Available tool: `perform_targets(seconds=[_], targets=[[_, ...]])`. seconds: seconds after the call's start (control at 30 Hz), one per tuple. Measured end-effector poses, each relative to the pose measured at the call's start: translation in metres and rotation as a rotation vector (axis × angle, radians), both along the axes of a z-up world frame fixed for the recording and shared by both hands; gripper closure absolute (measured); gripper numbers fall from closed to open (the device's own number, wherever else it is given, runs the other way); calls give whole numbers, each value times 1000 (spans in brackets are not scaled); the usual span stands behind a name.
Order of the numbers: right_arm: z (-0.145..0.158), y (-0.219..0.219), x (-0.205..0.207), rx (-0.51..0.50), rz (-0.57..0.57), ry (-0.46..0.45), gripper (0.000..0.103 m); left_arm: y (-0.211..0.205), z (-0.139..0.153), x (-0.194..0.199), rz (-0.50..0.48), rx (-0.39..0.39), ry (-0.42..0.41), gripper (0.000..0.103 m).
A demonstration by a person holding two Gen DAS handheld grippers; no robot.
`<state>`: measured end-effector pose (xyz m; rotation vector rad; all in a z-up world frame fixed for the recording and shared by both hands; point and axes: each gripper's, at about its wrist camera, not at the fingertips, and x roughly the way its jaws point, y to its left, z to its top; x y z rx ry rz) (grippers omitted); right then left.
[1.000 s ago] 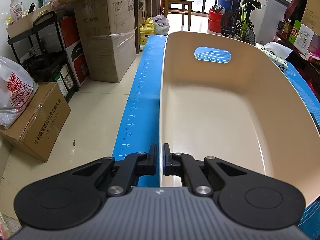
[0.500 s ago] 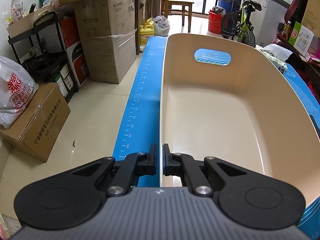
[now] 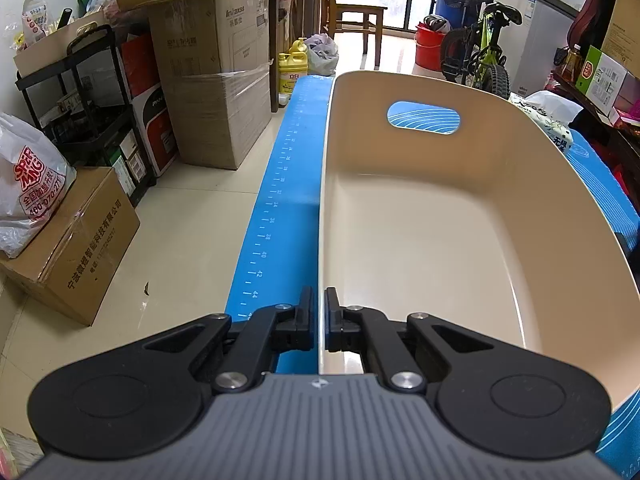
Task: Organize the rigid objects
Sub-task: 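Carry the keys into the beige basket and open the right gripper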
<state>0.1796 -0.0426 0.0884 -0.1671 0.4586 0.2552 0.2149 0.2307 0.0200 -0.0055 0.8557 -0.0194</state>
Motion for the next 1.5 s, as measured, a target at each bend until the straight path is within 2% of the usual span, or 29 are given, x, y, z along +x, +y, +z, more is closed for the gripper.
perform_targets(seconds=[0.2,0.37,0.63,0.83,1.1,1.17,1.3,1.5], targets=[[35,31,13,14,89,-88,74,-4,1,0,-3,8,-2,100],[42,71,35,24,190,-64,74,-5,1,0,-4,10,-2,100],[5,127,69,-47,283,98,74,-5,1,0,-6,17,-3,100],[-26,146,87,-114,301,236,74,-5,1,0,-6,19,-3,100],[-43,159,93,-206,316,308,73,-6,1,1,-7,26,-3,100],[-42,157,94,-205,311,309,72,-7,1,1,-7,28,-3,100],[-30,143,93,-134,304,302,55,-7,1,0,-7,33,-2,100],[1,107,81,-57,245,195,36,-8,1,0,-6,36,-3,100]])
